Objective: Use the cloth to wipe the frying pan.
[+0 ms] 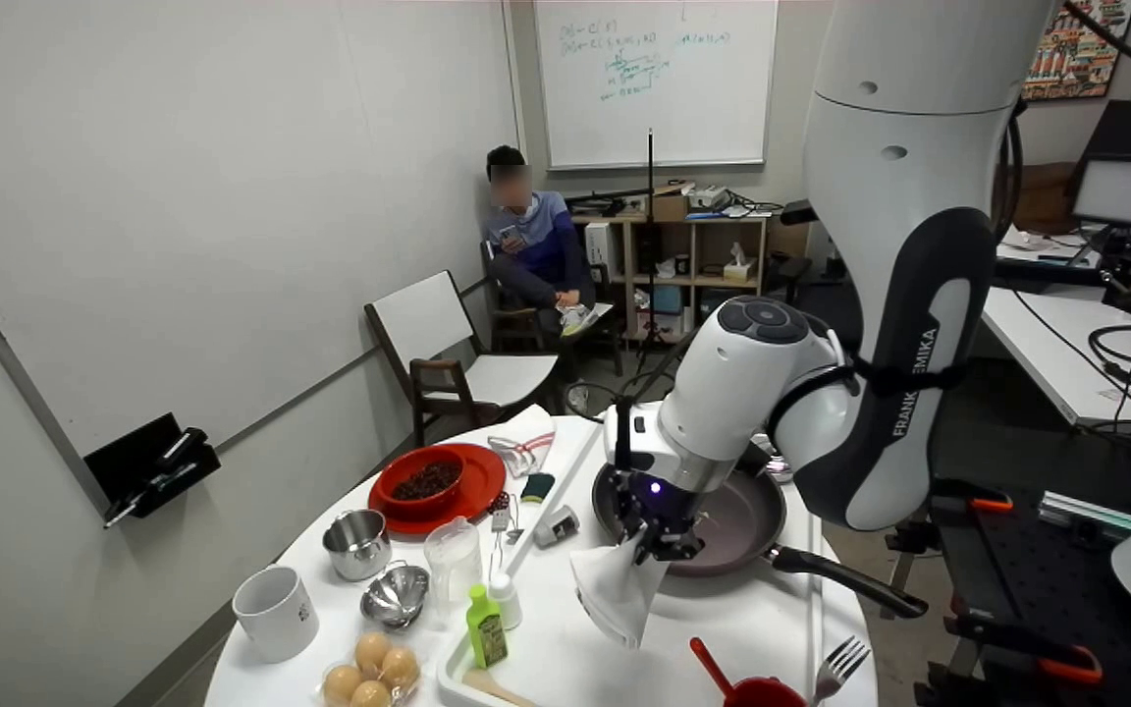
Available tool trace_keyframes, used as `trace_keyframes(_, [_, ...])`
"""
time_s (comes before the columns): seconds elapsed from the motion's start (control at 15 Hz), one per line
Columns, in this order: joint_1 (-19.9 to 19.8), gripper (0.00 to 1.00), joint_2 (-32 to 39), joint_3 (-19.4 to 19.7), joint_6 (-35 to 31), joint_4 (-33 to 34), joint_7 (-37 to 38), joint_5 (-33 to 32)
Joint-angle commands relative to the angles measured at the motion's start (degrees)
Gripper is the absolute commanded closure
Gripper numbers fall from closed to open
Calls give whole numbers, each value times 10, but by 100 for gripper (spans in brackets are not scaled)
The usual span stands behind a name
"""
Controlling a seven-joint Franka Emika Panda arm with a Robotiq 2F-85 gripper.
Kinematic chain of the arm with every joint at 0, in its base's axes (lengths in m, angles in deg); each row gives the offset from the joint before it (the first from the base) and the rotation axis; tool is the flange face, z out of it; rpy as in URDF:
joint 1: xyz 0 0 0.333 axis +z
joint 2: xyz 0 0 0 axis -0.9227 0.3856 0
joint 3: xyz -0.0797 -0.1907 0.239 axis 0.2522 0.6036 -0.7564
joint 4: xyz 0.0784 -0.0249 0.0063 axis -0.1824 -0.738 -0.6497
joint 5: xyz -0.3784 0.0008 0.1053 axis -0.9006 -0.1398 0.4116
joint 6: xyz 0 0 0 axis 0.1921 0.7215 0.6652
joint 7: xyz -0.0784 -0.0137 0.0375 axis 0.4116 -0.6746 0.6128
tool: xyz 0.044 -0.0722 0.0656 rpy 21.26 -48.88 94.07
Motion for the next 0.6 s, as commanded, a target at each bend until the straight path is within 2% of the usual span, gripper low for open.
trace_keyframes(0.0, [26,92,22,5,1,29,-17,25])
trace_keyframes(0.2, [43,92,50,13,-4,47,-11,42])
trace_keyframes(0.27, [48,60,61,17,-5,53,-10,47])
trace_keyframes(0.4, [56,52,80,24,-4,62,-8,56])
trace_keyframes(0.53, [55,37,96,27,-2,70,-5,56])
